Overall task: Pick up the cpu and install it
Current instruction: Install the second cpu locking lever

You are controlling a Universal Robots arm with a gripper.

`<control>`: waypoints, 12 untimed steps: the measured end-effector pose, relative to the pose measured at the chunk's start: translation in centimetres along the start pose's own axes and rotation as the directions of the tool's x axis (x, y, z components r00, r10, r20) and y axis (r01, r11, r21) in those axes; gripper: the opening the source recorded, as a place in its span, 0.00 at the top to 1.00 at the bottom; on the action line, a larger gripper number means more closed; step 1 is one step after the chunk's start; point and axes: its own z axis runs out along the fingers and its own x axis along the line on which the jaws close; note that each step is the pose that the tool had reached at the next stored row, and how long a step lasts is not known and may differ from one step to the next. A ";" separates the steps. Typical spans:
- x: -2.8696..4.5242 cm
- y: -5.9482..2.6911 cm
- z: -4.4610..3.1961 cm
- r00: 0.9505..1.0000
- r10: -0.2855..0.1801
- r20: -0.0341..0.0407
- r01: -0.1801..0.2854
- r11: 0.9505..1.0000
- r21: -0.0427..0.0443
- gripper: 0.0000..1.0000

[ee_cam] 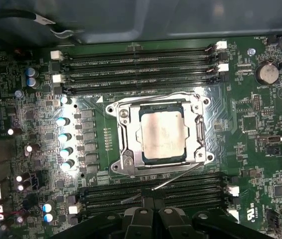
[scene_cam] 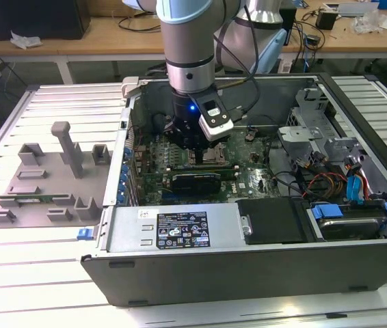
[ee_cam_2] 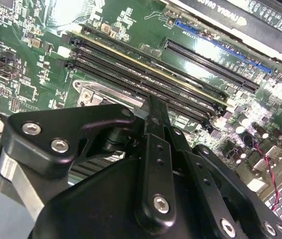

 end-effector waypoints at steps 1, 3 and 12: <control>0.00 0.00 0.00 1.000 0.000 0.000 0.000 1.000 0.000 0.89; 0.01 0.00 0.06 1.000 -0.004 0.000 0.004 1.000 0.000 0.89; 0.01 0.00 0.09 1.000 -0.005 0.000 0.005 1.000 0.000 0.89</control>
